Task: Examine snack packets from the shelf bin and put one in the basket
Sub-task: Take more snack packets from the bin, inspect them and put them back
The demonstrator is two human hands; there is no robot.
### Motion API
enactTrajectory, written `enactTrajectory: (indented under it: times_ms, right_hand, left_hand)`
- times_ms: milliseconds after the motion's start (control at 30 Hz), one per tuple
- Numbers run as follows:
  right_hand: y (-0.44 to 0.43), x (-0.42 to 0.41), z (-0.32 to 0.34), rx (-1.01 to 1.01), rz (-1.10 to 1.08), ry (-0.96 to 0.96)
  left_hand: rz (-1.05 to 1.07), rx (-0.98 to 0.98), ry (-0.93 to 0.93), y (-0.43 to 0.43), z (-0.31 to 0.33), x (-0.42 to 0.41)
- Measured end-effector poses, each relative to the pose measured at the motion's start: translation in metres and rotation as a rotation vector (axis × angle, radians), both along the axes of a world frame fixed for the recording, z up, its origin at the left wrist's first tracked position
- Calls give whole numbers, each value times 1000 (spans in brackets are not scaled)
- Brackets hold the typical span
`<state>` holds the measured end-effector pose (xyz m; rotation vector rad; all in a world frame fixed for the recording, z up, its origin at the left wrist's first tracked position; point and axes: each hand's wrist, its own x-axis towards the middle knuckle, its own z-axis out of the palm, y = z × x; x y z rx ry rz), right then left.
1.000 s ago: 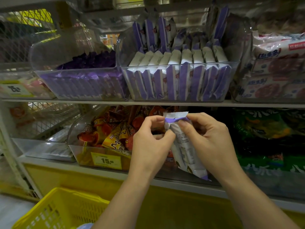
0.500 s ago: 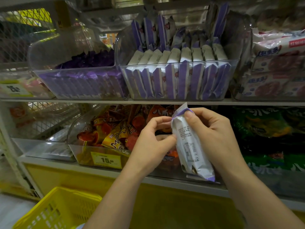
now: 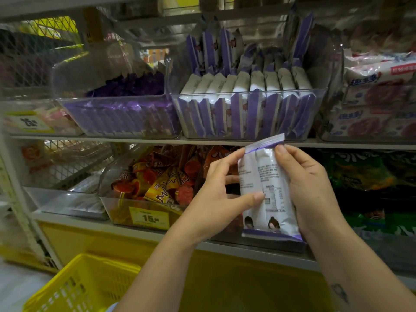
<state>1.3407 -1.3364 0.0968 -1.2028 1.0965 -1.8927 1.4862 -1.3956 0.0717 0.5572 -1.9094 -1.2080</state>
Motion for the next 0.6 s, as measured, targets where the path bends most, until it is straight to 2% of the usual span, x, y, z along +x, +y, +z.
enactTrajectory:
  times_ms: [133, 267, 400, 500, 600]
  right_hand:
    - [8, 6, 16, -73, -38, -114]
    - [11, 11, 47, -145, -144, -186]
    - [4, 13, 83, -121, -220, -127]
    - [-1, 8, 108, -129, -248, 59]
    - [2, 1, 133, -145, -325, 570]
  left_hand:
    - [-99, 119, 52, 9, 17, 6]
    - [-264, 115, -25, 16, 44, 22]
    - [-189, 67, 40, 21, 77, 25]
    - [-46, -58, 79, 21, 103, 28]
    - [183, -232, 29, 20, 131, 37]
